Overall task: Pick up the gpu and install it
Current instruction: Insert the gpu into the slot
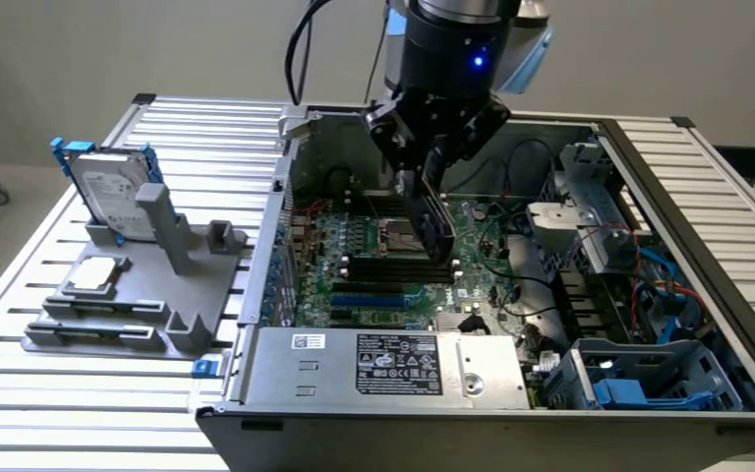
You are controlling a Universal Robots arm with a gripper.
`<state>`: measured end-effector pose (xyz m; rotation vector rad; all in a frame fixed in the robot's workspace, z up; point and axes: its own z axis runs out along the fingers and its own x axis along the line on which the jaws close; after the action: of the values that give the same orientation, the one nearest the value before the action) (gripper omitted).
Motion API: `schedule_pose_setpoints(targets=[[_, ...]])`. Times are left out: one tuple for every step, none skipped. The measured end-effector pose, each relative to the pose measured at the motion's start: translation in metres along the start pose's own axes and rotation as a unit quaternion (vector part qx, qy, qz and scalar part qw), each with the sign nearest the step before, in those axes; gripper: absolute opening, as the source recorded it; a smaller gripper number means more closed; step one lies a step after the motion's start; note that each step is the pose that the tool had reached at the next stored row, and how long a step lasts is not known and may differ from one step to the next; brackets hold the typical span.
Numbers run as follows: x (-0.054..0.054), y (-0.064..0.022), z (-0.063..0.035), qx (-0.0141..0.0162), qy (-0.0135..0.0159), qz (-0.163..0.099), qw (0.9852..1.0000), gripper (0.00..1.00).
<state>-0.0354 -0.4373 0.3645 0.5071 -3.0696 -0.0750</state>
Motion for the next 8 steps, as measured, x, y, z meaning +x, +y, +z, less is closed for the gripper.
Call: schedule_pose_setpoints(targets=[[0.0000,0.0000,0.0001,-0.0002,0.0003,-0.009,1.0000,0.27],[0.0000,0.0000,0.0002,-0.0003,0.0007,-0.018,0.9998,0.27],[0.0000,0.0000,0.0003,-0.0006,0.0010,-0.027,0.9996,0.27],[0.0000,0.0000,0.0003,-0.0007,0.0014,-0.036,0.9994,0.27],[0.0000,0.0000,0.0004,-0.0007,0.0018,-0.046,0.9990,0.27],[0.0000,0.0000,0.0005,-0.0007,0.0022,-0.055,0.9985,0.27],[0.0000,0.0000,0.0006,-0.0006,0.0027,-0.064,0.9980,0.27],[0.0000,0.0000,0.0007,-0.0005,0.0031,-0.073,0.9973,0.27]])
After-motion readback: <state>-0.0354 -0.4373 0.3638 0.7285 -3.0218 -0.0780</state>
